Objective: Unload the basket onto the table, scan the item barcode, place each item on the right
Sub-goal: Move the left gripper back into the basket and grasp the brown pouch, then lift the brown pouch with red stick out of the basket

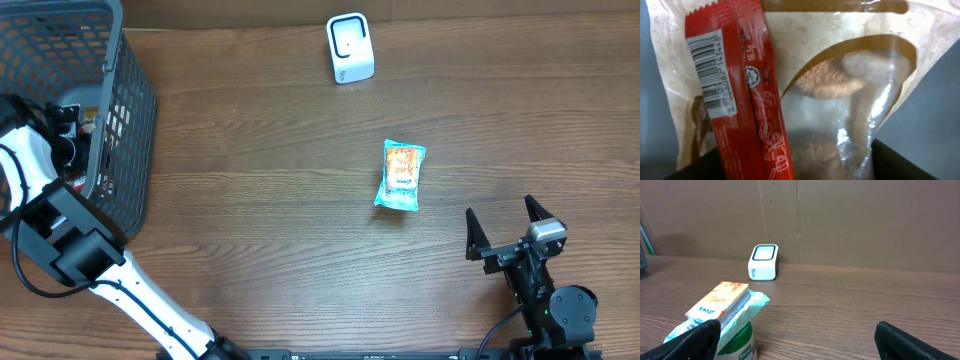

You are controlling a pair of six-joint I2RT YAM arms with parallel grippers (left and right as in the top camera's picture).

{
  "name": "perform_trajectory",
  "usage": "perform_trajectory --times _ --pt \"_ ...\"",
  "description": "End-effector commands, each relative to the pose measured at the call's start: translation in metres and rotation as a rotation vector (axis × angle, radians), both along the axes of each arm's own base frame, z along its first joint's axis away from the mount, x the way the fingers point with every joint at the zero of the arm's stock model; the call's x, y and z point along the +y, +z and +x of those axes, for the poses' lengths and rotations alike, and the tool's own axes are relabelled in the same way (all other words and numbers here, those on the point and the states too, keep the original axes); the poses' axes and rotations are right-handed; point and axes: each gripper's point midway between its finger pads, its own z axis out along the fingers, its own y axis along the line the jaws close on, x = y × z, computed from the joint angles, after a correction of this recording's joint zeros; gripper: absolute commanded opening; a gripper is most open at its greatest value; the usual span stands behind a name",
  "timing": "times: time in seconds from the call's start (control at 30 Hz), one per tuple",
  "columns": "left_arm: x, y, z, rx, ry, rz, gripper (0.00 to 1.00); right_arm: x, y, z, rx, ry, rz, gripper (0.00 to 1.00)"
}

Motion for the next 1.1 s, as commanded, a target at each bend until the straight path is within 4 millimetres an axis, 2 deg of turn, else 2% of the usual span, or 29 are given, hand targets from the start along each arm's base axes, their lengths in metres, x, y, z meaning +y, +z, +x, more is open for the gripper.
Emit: perform_trajectory --times 0.0,0.1,0.23,0.47,0.57,0.73,0.87,0.97,1.07 --pt "-0.031 -0.059 -0.026 0.135 -0.020 -0.133 0.64 -0.001 -0.002 0.000 -0.002 -0.004 -0.004 1.00" --pt "-0.033 -0.059 -0.028 0.143 0.009 -0.149 0.55 -0.001 -0.002 0.000 -0.002 -0.004 -0.004 1.00" --pt "-0.032 -0.059 -0.028 0.145 0.043 -0.157 0.28 -0.001 -0.002 0.000 -0.002 -0.004 -0.004 1.00" --pt "-0.028 -0.050 -0.020 0.119 0.153 -0.173 0.06 -0.001 -0.002 0.000 -0.002 -0.004 -0.004 1.00" --pt "-0.022 -0.034 -0.013 0.097 0.194 -0.169 0.04 -0.001 -0.002 0.000 -0.002 -0.004 -0.004 1.00" --pt "-0.009 0.010 0.003 0.034 0.247 -0.142 0.04 -0.001 -0.002 0.000 -0.002 -0.004 -0.004 1.00" --pt "-0.001 0.060 0.016 -0.037 0.279 -0.110 0.04 -0.001 -0.002 0.000 -0.002 -0.004 -0.004 1.00" --pt "0.003 0.108 0.021 -0.109 0.315 -0.081 0.04 -0.001 -0.002 0.000 -0.002 -0.004 -0.004 1.00" --pt "0.004 0.167 0.022 -0.214 0.353 -0.042 0.04 -0.001 -0.002 0.000 -0.002 -0.004 -0.004 1.00"
